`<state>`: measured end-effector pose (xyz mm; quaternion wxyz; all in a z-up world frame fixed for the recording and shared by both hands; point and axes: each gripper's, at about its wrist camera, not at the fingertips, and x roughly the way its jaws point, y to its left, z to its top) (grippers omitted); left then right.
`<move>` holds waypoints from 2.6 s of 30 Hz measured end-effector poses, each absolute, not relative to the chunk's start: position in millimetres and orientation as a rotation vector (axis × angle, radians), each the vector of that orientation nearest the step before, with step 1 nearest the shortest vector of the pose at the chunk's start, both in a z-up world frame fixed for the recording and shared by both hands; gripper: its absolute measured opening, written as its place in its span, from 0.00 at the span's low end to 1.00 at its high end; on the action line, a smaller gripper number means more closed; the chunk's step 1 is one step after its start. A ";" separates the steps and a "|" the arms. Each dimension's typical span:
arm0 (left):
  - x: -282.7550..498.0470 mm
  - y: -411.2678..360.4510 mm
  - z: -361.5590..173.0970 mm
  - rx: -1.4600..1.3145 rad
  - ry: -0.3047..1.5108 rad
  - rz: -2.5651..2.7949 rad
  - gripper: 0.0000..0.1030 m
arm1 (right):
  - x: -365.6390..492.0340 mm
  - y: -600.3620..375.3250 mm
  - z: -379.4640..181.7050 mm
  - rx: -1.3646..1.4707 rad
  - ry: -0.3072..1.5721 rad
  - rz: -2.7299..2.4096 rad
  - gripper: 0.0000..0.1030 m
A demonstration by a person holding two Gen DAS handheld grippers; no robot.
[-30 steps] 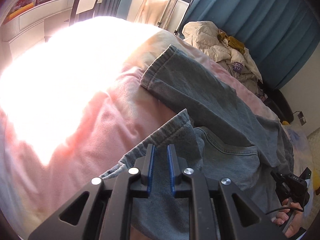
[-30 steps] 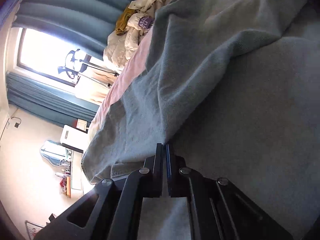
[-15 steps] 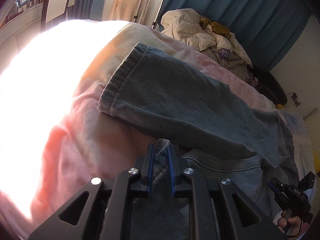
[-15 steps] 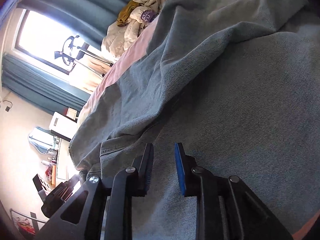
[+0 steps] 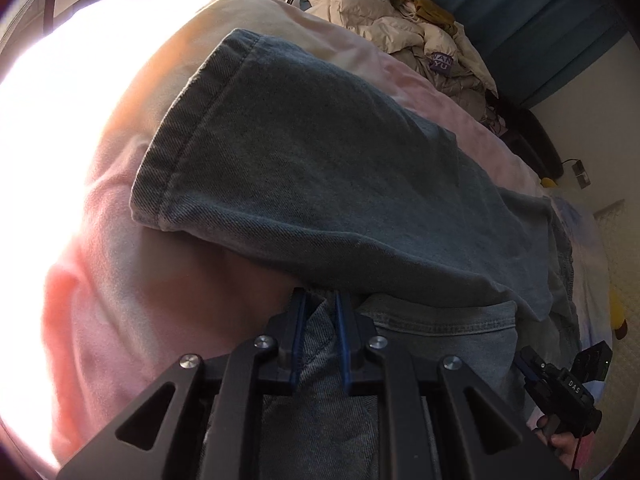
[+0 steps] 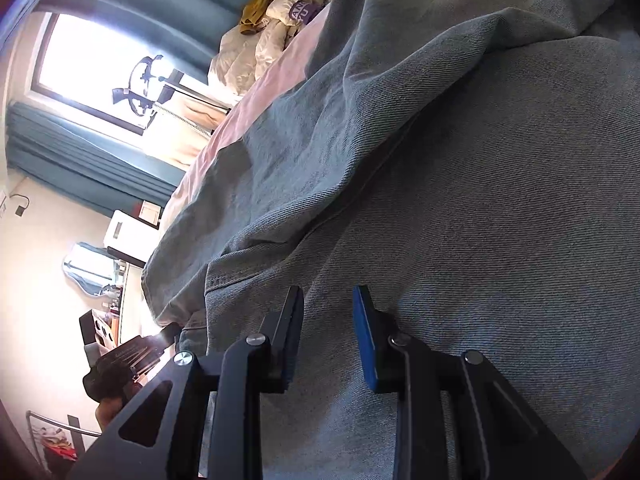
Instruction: Fold clothes
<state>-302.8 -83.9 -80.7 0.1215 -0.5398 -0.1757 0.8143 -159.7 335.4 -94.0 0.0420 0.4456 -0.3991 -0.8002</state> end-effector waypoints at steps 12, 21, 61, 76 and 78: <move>-308.5 -81.9 -74.1 -1.621 -0.387 2.431 0.15 | -163.1 324.8 -101.1 1.398 -1.183 -2.446 0.24; -312.2 -80.9 -91.3 -1.724 -0.404 2.365 0.21 | -166.3 321.4 -103.1 1.397 -1.192 -2.433 0.26; -277.9 -138.8 -64.9 -1.486 -0.418 2.925 0.11 | -161.8 325.8 -52.0 1.257 -1.014 -2.670 0.27; -144.5 -144.3 -48.4 -1.444 -1.245 2.437 0.26 | -17.1 543.2 13.9 1.046 -1.156 -2.999 0.30; -131.2 -138.9 -58.1 -1.455 -1.332 2.362 0.27 | 0.2 579.0 11.2 1.073 -1.147 -3.045 0.34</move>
